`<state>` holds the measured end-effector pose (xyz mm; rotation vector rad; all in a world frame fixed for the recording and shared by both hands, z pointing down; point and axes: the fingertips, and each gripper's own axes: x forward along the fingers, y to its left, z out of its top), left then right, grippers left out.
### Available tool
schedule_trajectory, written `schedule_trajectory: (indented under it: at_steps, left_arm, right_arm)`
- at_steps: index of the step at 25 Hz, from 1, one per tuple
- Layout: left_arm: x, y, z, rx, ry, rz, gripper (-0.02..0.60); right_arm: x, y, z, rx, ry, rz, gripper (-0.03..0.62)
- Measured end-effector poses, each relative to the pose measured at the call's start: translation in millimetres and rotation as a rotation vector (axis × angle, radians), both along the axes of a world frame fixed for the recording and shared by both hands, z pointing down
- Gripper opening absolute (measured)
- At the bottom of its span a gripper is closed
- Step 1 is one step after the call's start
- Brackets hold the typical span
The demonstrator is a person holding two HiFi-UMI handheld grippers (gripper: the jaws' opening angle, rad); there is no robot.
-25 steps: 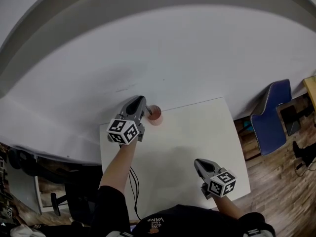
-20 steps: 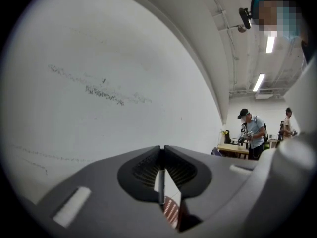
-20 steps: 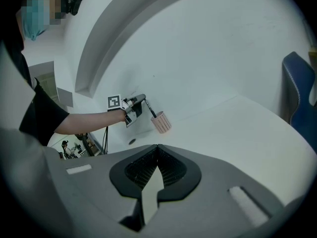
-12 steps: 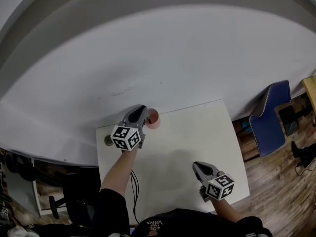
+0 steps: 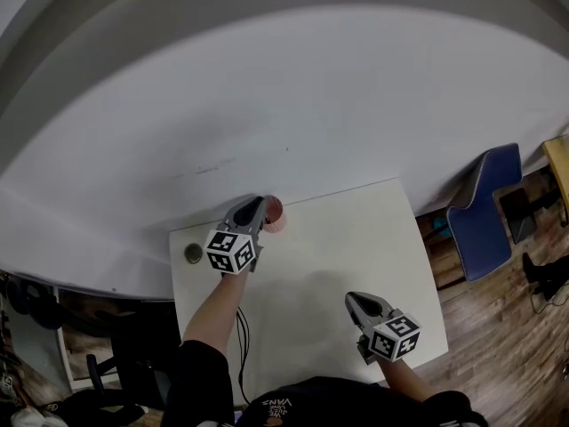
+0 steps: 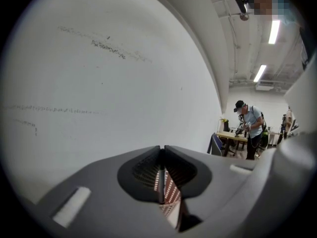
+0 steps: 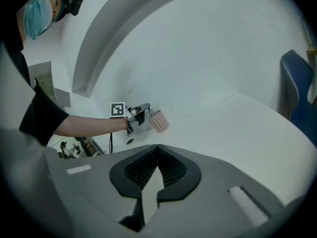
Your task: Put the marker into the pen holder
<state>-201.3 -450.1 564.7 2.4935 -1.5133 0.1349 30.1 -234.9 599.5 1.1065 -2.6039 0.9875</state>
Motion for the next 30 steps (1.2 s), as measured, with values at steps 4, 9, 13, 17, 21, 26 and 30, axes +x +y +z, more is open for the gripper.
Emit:
schedule_trajectory:
  at_steps: [4,9,13,17,21,26,30]
  left_arm:
    - [2.0,0.7,6.3,-0.013,-0.01,0.006,0.077]
    - [3.5,2.6,14.5,-0.034,-0.036,0.013,0.077]
    - [4.5,2.8,19.4,-0.05,-0.066,0.013,0.077]
    - [5.7,1.9,20.3,-0.053,-0.085,0.02,0.078]
    - [5.4,-0.6,22.3,-0.063,-0.108,0.022,0.077]
    - [5.7,0.4,28.9,-0.084,-0.129,0.03,0.078]
    - [6.6,3.4,31.0,-0.093,-0.13,0.04,0.078]
  right_arm:
    - [0.7,-0.6,1.4,-0.002,-0.001,0.005,0.001]
    - [1.2,0.1,2.2,-0.003,0.001,0.009,0.001]
    - [2.8,-0.5,1.9,-0.001,-0.002,0.016,0.0]
    - [3.4,-0.5,2.3,0.0,-0.003,0.021,0.001]
    - [3.8,-0.4,2.4,0.001,-0.003,0.024,0.001]
    - [7.3,-1.1,1.1,0.003,-0.009,0.037,0.0]
    - [10.1,-0.8,0.5,0.004,-0.007,0.043,0.0]
